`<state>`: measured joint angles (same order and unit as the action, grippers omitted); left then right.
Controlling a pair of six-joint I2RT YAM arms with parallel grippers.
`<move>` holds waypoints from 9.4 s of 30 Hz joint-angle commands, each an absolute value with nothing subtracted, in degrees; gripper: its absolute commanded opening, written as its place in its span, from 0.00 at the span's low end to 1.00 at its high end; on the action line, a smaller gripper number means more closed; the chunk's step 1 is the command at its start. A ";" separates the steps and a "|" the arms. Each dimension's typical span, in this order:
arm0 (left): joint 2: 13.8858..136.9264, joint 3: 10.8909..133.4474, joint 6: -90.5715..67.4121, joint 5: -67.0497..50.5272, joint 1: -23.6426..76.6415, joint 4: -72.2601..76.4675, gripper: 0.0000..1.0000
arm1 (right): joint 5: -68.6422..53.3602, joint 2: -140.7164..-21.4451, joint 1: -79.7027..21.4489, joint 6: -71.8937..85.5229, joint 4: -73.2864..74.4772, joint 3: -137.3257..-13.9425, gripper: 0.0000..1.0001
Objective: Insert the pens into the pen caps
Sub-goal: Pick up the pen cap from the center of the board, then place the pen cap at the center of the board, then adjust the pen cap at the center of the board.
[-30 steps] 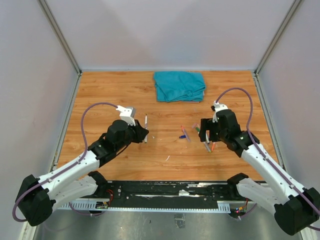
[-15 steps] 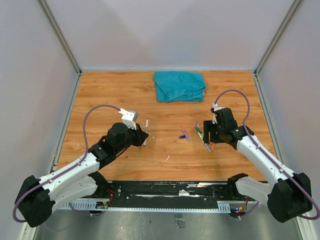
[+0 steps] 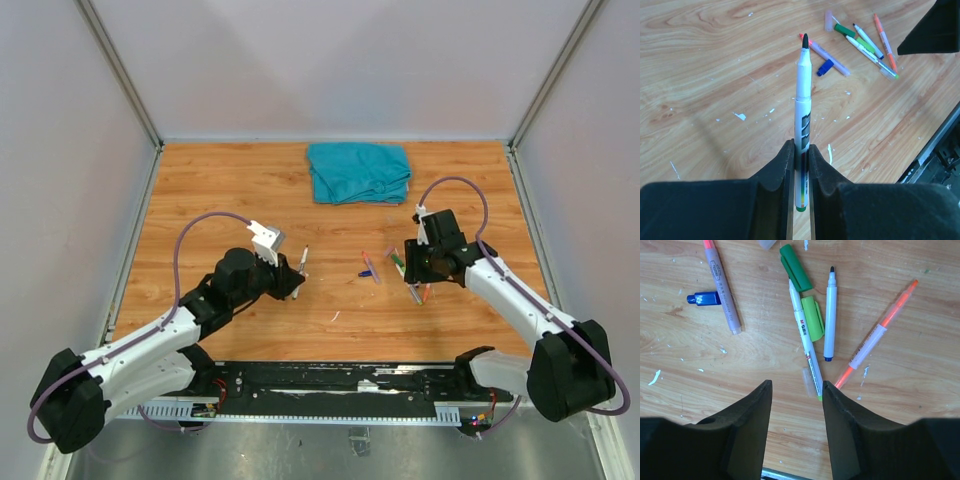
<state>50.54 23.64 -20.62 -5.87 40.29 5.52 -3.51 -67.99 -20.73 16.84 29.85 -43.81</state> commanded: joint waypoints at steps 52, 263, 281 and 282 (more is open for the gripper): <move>48.37 24.60 -23.49 -2.44 40.17 -0.66 0.00 | -6.95 -102.14 -18.81 9.61 30.60 -67.51 0.26; 25.67 43.09 -21.01 14.85 40.17 -26.40 0.01 | 17.01 -88.42 -60.55 41.69 26.96 -54.66 0.39; 25.58 43.11 -21.20 15.47 40.17 -26.46 0.01 | 1.22 -96.39 -60.29 -3.05 29.18 -61.56 0.42; 25.64 43.07 -21.26 15.49 40.17 -26.49 0.01 | 0.08 -96.72 -60.29 -4.03 29.32 -61.66 0.43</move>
<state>26.06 43.46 -21.87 14.79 40.29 -27.31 4.49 -95.24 -60.95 5.23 27.29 -59.64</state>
